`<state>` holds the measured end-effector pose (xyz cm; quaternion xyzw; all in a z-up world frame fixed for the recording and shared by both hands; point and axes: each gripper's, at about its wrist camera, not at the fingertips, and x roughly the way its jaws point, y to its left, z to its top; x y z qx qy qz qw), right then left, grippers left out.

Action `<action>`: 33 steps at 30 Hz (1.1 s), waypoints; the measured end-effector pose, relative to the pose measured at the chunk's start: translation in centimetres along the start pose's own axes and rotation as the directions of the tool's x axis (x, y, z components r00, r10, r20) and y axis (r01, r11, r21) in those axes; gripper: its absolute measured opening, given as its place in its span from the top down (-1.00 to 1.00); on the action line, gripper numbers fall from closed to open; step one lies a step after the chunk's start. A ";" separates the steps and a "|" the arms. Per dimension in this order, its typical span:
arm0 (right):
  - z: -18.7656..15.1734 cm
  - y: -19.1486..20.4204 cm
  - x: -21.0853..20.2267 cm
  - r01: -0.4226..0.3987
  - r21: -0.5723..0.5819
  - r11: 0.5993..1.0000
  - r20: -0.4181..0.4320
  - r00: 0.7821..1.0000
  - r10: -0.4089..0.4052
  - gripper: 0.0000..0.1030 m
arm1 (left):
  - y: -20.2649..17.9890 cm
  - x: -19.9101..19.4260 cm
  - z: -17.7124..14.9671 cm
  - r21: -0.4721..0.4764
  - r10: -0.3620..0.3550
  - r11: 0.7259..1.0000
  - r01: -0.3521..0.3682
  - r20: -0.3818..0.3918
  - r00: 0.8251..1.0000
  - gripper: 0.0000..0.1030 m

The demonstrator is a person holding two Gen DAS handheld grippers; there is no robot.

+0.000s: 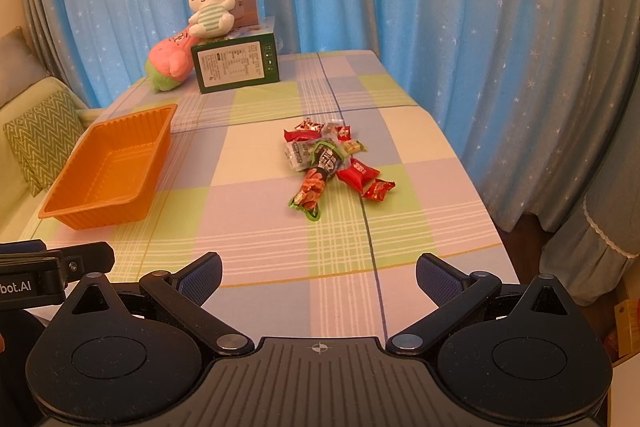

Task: Organize snacks

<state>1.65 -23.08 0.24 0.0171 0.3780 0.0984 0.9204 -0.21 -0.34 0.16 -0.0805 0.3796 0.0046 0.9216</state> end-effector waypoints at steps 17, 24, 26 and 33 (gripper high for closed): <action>1.3 -3.1 0.7 0.028 0.039 0.999 0.047 0.998 -0.030 -0.99 | -0.7 2.3 1.0 -0.003 -0.042 0.999 0.042 -0.032 0.999 -0.90; 3.0 -6.5 2.4 0.020 0.043 0.999 0.083 0.996 -0.024 -0.98 | -2.5 6.1 2.8 0.023 -0.081 0.996 0.083 -0.052 0.995 -0.84; 3.3 -7.6 3.3 0.021 0.049 0.999 0.085 0.996 -0.025 -0.98 | -3.1 7.5 3.4 0.028 -0.101 0.994 0.103 -0.055 0.993 -0.77; 3.8 -10.6 7.3 0.018 0.093 0.996 0.060 0.998 -0.024 -0.98 | -6.0 13.2 5.4 0.106 -0.193 0.974 0.198 -0.057 0.980 -0.63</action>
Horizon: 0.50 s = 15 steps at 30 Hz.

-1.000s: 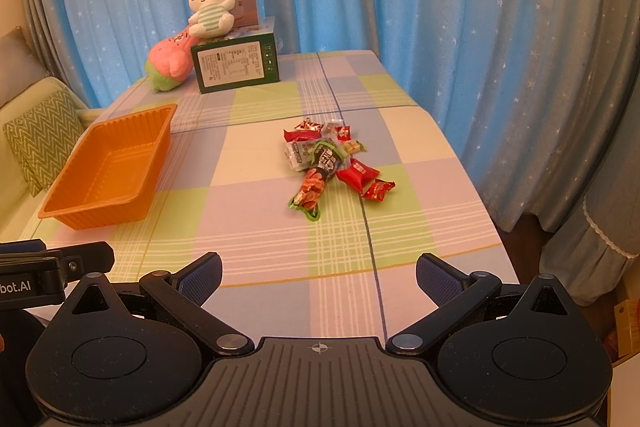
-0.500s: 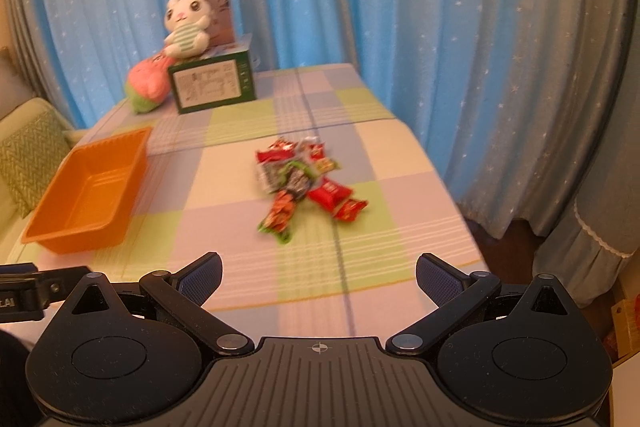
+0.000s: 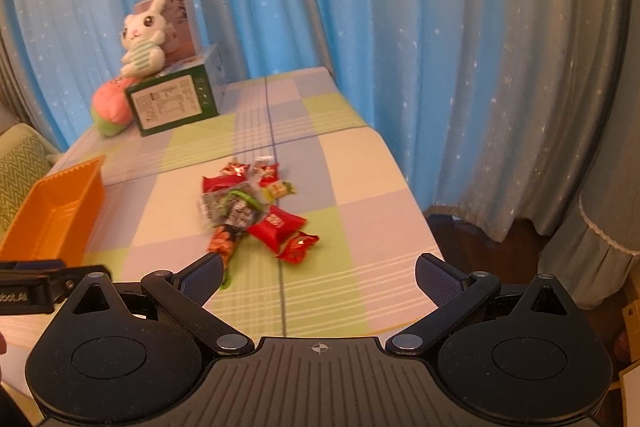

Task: Organize snacks
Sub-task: 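Grasp the green-and-brown stick snack with the left gripper while the right grasps a red candy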

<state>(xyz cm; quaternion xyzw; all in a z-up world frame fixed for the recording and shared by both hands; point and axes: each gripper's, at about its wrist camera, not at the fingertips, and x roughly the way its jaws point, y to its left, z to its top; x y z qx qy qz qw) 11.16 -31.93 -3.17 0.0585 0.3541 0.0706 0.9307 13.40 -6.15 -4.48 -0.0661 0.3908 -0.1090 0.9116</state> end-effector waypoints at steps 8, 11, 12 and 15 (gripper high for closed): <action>0.0 -1.8 5.2 -0.025 0.046 0.999 -0.059 0.998 0.028 -0.46 | -1.7 7.1 1.6 0.126 -0.037 0.991 0.041 -0.035 0.999 -0.09; -0.1 -2.2 6.7 -0.025 0.067 0.997 -0.075 0.997 0.030 -0.39 | -1.8 9.3 1.9 0.156 -0.046 0.986 0.052 -0.040 0.998 0.09; -0.1 -2.5 7.6 -0.028 0.079 0.996 -0.085 0.996 0.035 -0.37 | -1.9 9.9 2.0 0.165 -0.048 0.985 0.055 -0.046 0.998 0.11; -0.2 -2.7 8.3 -0.033 0.088 0.996 -0.085 0.996 0.040 -0.28 | -1.9 11.5 2.1 0.185 -0.068 0.980 0.076 -0.051 0.996 0.23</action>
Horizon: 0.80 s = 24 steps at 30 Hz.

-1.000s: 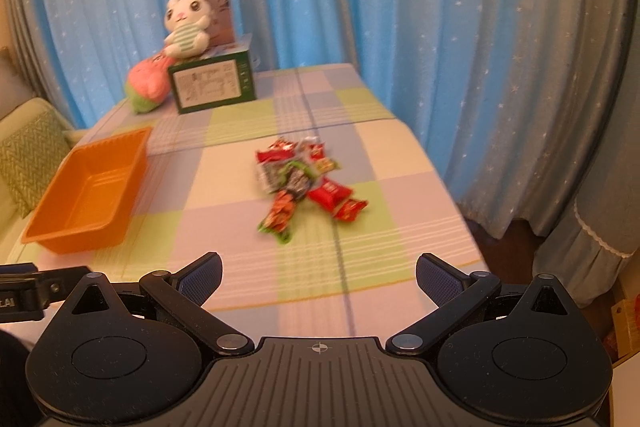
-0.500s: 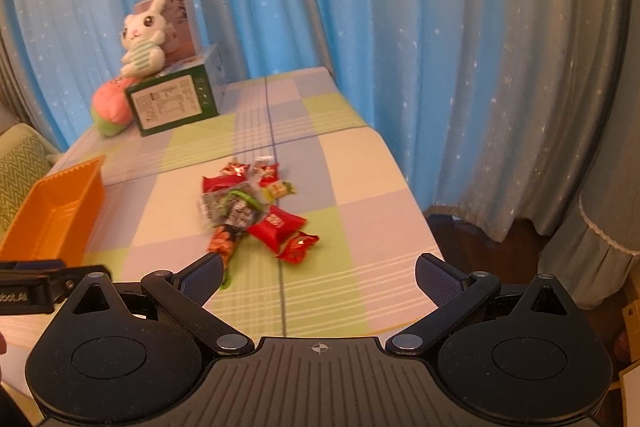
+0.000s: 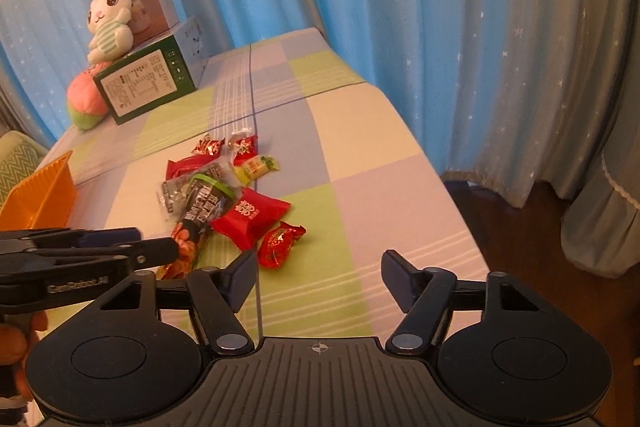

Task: Organize snacks
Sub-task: 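Grasp the green-and-brown stick snack with the left gripper while the right grasps a red candy, then carry the stick snack into the orange tray with the left gripper while the right carries the candy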

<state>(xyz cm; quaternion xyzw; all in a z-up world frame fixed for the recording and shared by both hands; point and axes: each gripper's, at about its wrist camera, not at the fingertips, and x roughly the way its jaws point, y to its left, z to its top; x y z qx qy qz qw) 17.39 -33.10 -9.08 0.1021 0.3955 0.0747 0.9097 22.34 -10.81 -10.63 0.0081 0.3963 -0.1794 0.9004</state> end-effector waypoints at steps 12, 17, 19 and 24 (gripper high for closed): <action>0.5 0.7 3.6 -0.047 0.018 0.999 -0.037 0.998 0.048 -0.03 | 1.0 1.7 -0.1 0.025 -0.023 0.999 0.024 -0.030 0.999 0.54; 0.8 1.4 5.1 -0.042 0.026 0.999 -0.041 0.998 0.043 0.20 | 2.4 0.0 -1.4 -0.005 -0.024 1.000 0.024 -0.044 0.999 0.55; 0.9 1.6 5.8 -0.010 0.020 1.000 -0.045 0.999 0.011 0.26 | 2.8 -0.5 -1.9 -0.016 -0.018 1.000 0.017 -0.047 0.999 0.55; 0.9 2.7 6.8 0.014 -0.040 0.999 -0.052 0.999 -0.016 0.38 | 3.4 -0.9 -2.4 -0.041 -0.018 0.999 0.016 -0.043 0.999 0.55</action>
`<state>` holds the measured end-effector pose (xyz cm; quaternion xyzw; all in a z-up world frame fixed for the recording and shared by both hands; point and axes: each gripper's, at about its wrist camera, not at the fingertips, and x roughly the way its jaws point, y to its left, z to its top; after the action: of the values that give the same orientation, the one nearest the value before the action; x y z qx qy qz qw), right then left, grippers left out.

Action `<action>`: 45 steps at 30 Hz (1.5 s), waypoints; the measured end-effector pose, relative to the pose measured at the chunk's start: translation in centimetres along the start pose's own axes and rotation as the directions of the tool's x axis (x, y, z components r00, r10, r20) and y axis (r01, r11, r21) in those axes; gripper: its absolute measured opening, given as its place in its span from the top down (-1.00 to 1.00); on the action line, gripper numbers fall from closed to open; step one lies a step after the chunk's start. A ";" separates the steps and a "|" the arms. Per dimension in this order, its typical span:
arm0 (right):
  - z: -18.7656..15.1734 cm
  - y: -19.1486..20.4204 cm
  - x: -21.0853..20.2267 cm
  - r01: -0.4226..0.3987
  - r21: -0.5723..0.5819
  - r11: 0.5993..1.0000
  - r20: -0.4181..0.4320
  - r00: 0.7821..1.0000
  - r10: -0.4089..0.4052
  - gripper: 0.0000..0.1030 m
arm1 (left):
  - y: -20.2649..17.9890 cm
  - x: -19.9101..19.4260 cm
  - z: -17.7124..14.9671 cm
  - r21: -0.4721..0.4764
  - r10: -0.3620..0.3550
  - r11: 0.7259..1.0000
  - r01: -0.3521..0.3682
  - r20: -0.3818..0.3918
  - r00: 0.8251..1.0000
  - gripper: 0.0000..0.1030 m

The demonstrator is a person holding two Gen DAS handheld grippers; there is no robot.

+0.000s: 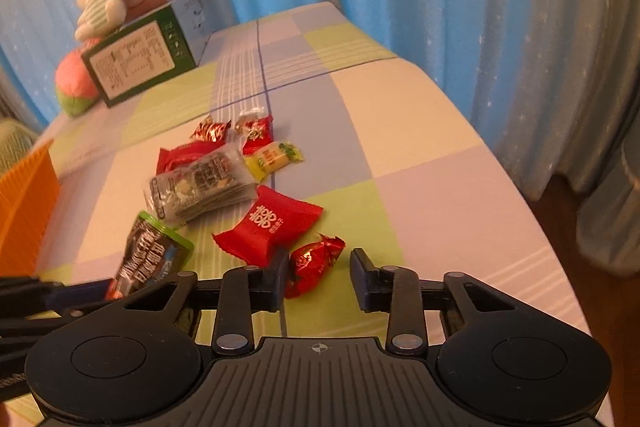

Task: Organize snacks
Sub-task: 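Carry the stick snack into the orange tray with the left gripper while the right carries the candy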

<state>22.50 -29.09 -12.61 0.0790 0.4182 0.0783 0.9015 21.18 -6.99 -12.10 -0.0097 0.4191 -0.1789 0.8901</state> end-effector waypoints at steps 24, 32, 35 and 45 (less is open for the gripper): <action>3.5 8.8 -8.8 -0.145 -0.126 0.981 0.083 0.984 0.156 0.57 | 4.3 -10.7 1.8 -0.132 0.092 0.988 -0.076 0.121 0.988 0.55; 4.3 18.4 -9.2 -0.280 -0.246 0.928 0.054 0.952 0.301 0.57 | 10.2 -16.7 1.5 -0.220 0.226 0.956 -0.192 0.137 0.964 0.55; 3.9 21.9 -8.5 -0.319 -0.284 0.904 0.023 0.941 0.339 0.57 | 12.5 -17.9 1.1 -0.252 0.258 0.942 -0.221 0.125 0.958 0.55; 2.5 29.3 -4.6 -0.398 -0.353 0.847 -0.080 0.915 0.396 0.57 | 18.7 -19.1 -1.1 -0.312 0.330 0.905 -0.289 0.086 0.940 0.55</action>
<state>19.27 -1.70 -1.50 -0.0040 0.3730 0.3386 0.8638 14.96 16.92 -1.77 -0.0878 0.3755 0.0306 0.9221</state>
